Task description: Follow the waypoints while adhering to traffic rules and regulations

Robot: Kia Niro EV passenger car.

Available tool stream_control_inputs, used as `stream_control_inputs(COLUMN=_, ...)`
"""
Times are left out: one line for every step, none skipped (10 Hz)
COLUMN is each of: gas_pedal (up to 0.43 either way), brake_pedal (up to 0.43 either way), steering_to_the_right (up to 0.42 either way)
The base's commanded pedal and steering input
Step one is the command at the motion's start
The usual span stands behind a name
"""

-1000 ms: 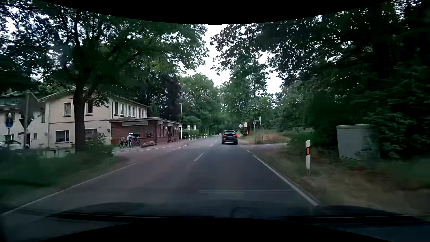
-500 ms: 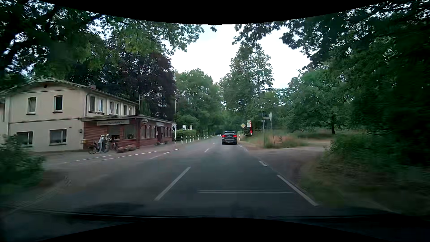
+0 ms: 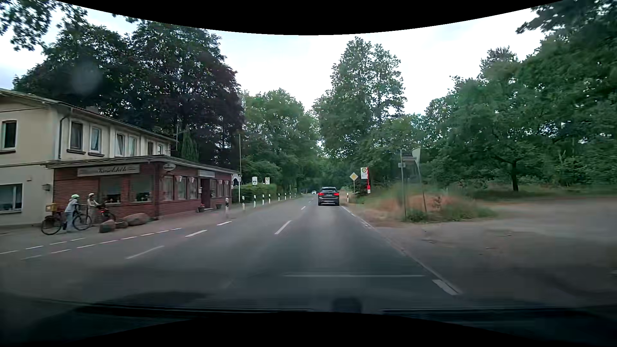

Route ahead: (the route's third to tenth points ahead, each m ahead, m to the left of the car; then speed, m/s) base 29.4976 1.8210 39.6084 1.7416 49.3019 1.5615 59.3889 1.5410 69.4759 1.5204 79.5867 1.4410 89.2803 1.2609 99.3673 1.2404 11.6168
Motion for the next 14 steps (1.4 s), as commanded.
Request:
stream_control_inputs(gas_pedal=0.248, brake_pedal=0.0, steering_to_the_right=-0.003)
stream_control_inputs(gas_pedal=0.248, brake_pedal=0.0, steering_to_the_right=-0.002)
stream_control_inputs(gas_pedal=0.248, brake_pedal=0.0, steering_to_the_right=-0.003)
stream_control_inputs(gas_pedal=0.248, brake_pedal=0.0, steering_to_the_right=-0.003)
stream_control_inputs(gas_pedal=0.248, brake_pedal=0.0, steering_to_the_right=-0.002)
stream_control_inputs(gas_pedal=0.248, brake_pedal=0.0, steering_to_the_right=-0.002)
stream_control_inputs(gas_pedal=0.248, brake_pedal=0.0, steering_to_the_right=-0.002)
stream_control_inputs(gas_pedal=0.248, brake_pedal=0.0, steering_to_the_right=-0.003)
stream_control_inputs(gas_pedal=0.248, brake_pedal=0.0, steering_to_the_right=-0.002)
stream_control_inputs(gas_pedal=0.26, brake_pedal=0.0, steering_to_the_right=-0.002)
stream_control_inputs(gas_pedal=0.26, brake_pedal=0.0, steering_to_the_right=-0.002)
stream_control_inputs(gas_pedal=0.26, brake_pedal=0.0, steering_to_the_right=-0.002)
stream_control_inputs(gas_pedal=0.26, brake_pedal=0.0, steering_to_the_right=-0.002)
stream_control_inputs(gas_pedal=0.26, brake_pedal=0.0, steering_to_the_right=-0.002)
